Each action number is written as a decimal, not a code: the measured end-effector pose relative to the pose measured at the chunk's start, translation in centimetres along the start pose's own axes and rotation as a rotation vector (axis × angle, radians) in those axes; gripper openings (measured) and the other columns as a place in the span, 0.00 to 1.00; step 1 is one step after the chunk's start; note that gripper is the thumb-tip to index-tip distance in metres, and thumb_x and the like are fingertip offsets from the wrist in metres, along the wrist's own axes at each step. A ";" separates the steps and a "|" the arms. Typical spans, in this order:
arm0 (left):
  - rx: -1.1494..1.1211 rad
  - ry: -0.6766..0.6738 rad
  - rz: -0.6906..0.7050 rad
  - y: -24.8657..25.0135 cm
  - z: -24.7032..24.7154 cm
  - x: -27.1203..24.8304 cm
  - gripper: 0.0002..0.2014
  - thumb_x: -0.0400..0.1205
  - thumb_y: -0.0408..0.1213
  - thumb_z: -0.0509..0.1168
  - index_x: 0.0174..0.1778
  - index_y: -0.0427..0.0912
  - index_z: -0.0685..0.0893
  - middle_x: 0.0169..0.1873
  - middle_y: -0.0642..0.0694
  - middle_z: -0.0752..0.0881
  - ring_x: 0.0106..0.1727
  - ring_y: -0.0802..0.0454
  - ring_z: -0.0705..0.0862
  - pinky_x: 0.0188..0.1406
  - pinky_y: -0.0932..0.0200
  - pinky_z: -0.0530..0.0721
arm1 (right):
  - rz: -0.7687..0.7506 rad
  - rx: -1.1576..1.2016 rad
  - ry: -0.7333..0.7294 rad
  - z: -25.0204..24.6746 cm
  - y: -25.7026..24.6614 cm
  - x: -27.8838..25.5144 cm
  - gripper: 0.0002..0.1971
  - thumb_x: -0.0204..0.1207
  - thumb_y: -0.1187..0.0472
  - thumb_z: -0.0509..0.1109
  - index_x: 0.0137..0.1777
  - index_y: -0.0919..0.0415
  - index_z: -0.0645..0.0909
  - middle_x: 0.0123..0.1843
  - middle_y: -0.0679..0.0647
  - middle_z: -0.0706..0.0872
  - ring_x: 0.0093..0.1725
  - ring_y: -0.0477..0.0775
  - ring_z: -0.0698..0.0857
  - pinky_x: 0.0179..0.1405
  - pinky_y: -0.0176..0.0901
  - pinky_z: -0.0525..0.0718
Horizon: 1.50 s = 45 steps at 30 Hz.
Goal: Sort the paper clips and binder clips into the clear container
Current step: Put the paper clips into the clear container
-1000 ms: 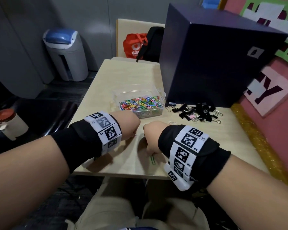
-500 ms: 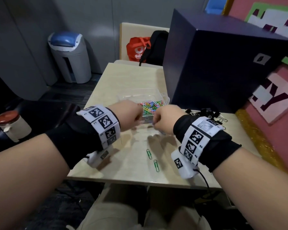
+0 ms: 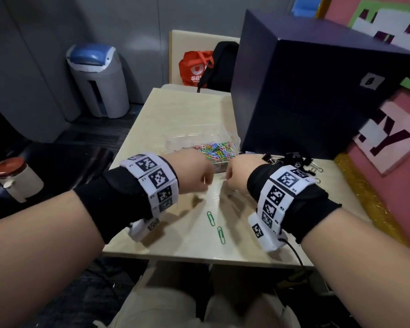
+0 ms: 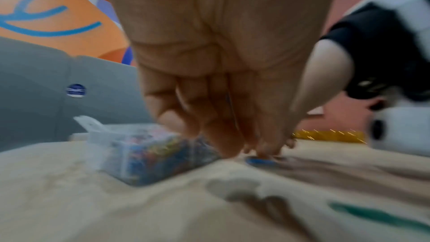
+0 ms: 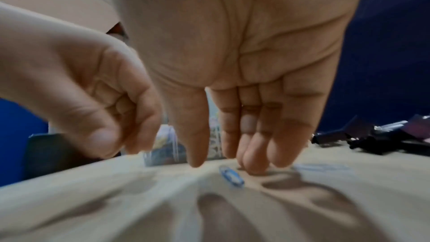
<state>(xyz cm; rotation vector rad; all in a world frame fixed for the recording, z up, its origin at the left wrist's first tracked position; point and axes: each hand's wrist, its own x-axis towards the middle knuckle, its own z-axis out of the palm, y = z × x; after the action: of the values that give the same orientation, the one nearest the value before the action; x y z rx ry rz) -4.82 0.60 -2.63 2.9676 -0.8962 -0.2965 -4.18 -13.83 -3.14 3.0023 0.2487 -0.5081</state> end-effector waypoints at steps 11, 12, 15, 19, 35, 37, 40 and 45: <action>0.114 -0.176 0.091 1.6 2.2 -0.7 0.06 0.75 0.44 0.70 0.45 0.51 0.88 0.43 0.52 0.88 0.44 0.49 0.84 0.49 0.50 0.87 | -0.173 -0.132 -0.232 1.0 -1.7 -3.9 0.19 0.71 0.47 0.75 0.52 0.62 0.86 0.40 0.54 0.84 0.40 0.57 0.82 0.30 0.37 0.75; 0.120 -0.170 0.090 1.7 2.2 -0.8 0.06 0.75 0.45 0.70 0.45 0.51 0.88 0.42 0.52 0.88 0.42 0.50 0.82 0.49 0.51 0.87 | -0.169 -0.153 -0.254 1.2 -1.9 -4.2 0.19 0.69 0.45 0.76 0.47 0.62 0.85 0.36 0.52 0.82 0.36 0.56 0.80 0.26 0.37 0.73; 0.105 -0.141 0.096 1.8 2.1 -0.9 0.08 0.75 0.46 0.70 0.47 0.51 0.87 0.42 0.53 0.88 0.41 0.51 0.80 0.49 0.54 0.86 | -0.170 -0.233 -0.273 1.4 -2.5 -4.4 0.18 0.71 0.45 0.75 0.39 0.62 0.82 0.33 0.53 0.79 0.32 0.54 0.77 0.22 0.36 0.69; 0.043 -0.147 0.122 1.9 2.1 -1.1 0.08 0.75 0.45 0.70 0.49 0.54 0.88 0.43 0.56 0.89 0.41 0.55 0.80 0.51 0.55 0.86 | -0.128 -0.166 -0.251 1.1 -2.1 -4.0 0.19 0.71 0.50 0.77 0.56 0.61 0.87 0.40 0.53 0.82 0.41 0.55 0.79 0.35 0.39 0.75; 0.092 -0.166 0.143 3.1 1.7 -0.8 0.08 0.77 0.46 0.70 0.48 0.50 0.88 0.42 0.53 0.89 0.45 0.51 0.85 0.40 0.61 0.79 | -0.083 -0.288 -0.193 0.1 -0.2 -2.1 0.16 0.83 0.59 0.64 0.67 0.67 0.80 0.54 0.60 0.85 0.54 0.61 0.81 0.53 0.46 0.80; 0.163 -0.183 0.174 3.6 1.9 -0.6 0.08 0.78 0.42 0.67 0.50 0.49 0.89 0.45 0.51 0.90 0.47 0.49 0.86 0.37 0.62 0.74 | -0.081 -0.280 -0.183 0.2 0.1 -1.9 0.16 0.81 0.60 0.67 0.65 0.66 0.81 0.63 0.61 0.85 0.51 0.58 0.81 0.60 0.47 0.81; 0.233 -0.216 0.168 4.1 2.0 -0.4 0.10 0.80 0.38 0.64 0.51 0.47 0.89 0.47 0.49 0.89 0.42 0.46 0.80 0.36 0.61 0.72 | -0.013 -0.151 -0.201 0.1 0.0 -1.7 0.11 0.75 0.59 0.73 0.54 0.62 0.84 0.47 0.55 0.90 0.44 0.53 0.79 0.52 0.45 0.87; 0.209 -0.240 0.147 4.0 2.1 -0.4 0.10 0.79 0.39 0.63 0.51 0.45 0.88 0.47 0.47 0.89 0.41 0.48 0.77 0.22 0.64 0.65 | 0.091 -0.122 -0.222 0.0 -0.4 -1.5 0.18 0.76 0.55 0.70 0.26 0.58 0.73 0.04 0.48 0.71 0.29 0.52 0.76 0.27 0.35 0.73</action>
<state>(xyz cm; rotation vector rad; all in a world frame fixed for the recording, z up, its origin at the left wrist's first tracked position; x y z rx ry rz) -7.74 -2.43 -4.28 3.0750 -1.2357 -0.5987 -5.66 -13.67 -2.70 2.7938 0.1206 -0.7781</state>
